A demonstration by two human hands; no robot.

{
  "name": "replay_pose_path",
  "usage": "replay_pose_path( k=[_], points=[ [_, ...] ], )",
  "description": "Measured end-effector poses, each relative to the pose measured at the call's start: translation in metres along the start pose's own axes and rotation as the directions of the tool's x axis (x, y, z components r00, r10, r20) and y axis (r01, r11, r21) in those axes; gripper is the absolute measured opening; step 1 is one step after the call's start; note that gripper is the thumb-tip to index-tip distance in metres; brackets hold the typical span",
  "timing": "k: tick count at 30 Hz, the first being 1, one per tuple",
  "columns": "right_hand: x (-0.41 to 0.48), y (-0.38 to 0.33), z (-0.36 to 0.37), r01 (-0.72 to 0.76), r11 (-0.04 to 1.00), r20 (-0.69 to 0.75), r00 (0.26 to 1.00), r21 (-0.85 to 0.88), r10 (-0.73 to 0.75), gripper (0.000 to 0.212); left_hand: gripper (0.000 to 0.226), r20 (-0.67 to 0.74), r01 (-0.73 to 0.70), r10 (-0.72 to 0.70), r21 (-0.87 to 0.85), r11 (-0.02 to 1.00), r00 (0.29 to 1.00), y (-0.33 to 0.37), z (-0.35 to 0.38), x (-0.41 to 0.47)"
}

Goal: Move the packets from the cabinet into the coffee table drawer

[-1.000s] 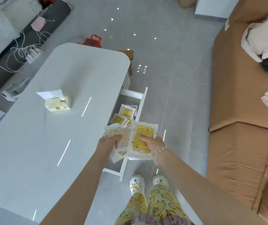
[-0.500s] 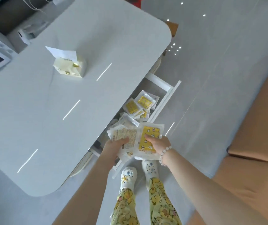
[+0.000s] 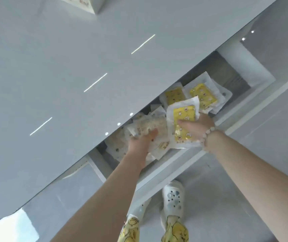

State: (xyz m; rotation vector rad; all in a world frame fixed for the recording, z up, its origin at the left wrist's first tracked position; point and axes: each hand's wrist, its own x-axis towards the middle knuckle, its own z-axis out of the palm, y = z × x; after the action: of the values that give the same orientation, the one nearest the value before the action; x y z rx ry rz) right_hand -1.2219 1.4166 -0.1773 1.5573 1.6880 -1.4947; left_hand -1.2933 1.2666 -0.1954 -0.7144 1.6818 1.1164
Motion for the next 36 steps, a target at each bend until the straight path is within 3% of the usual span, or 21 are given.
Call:
replay_pose_path(
  k=[1,4,6,8,10,14,16,19,21,26,28,32,34,36],
  points=[
    [0.016,-0.002,0.000,0.027,0.999,-0.010,1.000,-0.022,-0.027,0.079,0.096,-0.011,-0.008,0.008,0.018,1.000,1.000,0.000,0.006,0.018],
    [0.051,-0.005,0.001,0.088,0.988,-0.058,0.994,-0.130,-0.096,0.072,0.066,-0.029,-0.089,0.093,0.114,0.990,0.995,0.007,0.020,0.052],
    [0.070,-0.001,0.004,0.133,0.962,-0.090,0.983,-0.237,-0.158,0.050,0.061,-0.034,-0.155,0.163,0.175,0.972,0.986,0.010,0.026,0.070],
    [0.083,0.004,0.010,0.164,0.932,-0.088,0.975,-0.324,-0.202,0.049,0.060,-0.048,-0.226,0.247,0.272,0.935,0.968,0.009,0.028,0.081],
    [0.091,0.007,0.015,0.184,0.902,-0.099,0.966,-0.389,-0.240,0.052,0.055,-0.057,-0.221,0.259,0.361,0.906,0.964,0.007,0.027,0.084],
    [0.100,0.007,0.017,0.197,0.836,-0.130,0.944,-0.512,-0.303,0.036,0.035,-0.109,-0.210,0.288,0.455,0.866,0.951,0.008,0.031,0.097],
    [0.100,0.005,0.015,0.191,0.804,-0.151,0.933,-0.564,-0.328,0.052,0.048,-0.125,-0.194,0.299,0.520,0.832,0.946,0.012,0.033,0.098],
    [0.106,0.004,0.009,0.172,0.788,-0.202,0.914,-0.591,-0.351,0.052,0.061,-0.136,-0.157,0.313,0.642,0.750,0.940,0.020,0.036,0.101],
    [0.107,0.005,0.007,0.136,0.779,-0.245,0.904,-0.611,-0.350,0.069,0.063,-0.133,-0.149,0.342,0.715,0.683,0.930,0.025,0.038,0.101],
    [0.104,0.009,0.006,0.030,0.678,-0.401,0.786,-0.734,-0.469,0.092,0.103,-0.124,-0.125,0.380,0.814,0.568,0.916,0.026,0.041,0.092],
    [0.103,0.010,0.007,0.053,0.618,-0.363,0.768,-0.785,-0.527,0.081,0.102,-0.134,-0.110,0.445,0.870,0.481,0.886,0.023,0.046,0.085],
    [0.091,0.011,0.011,0.021,0.458,-0.230,0.844,-0.889,-0.485,0.047,0.085,-0.103,-0.146,0.556,0.911,0.386,0.825,0.010,0.054,0.072],
    [0.079,0.010,0.012,0.044,0.375,-0.148,0.871,-0.926,-0.469,0.035,0.078,-0.040,-0.179,0.553,0.924,0.337,0.832,0.005,0.051,0.063],
    [0.062,0.008,0.007,0.097,0.366,-0.081,0.894,-0.925,-0.441,0.031,0.068,0.059,-0.233,0.505,0.929,0.289,0.861,0.001,0.048,0.047]
  ],
)
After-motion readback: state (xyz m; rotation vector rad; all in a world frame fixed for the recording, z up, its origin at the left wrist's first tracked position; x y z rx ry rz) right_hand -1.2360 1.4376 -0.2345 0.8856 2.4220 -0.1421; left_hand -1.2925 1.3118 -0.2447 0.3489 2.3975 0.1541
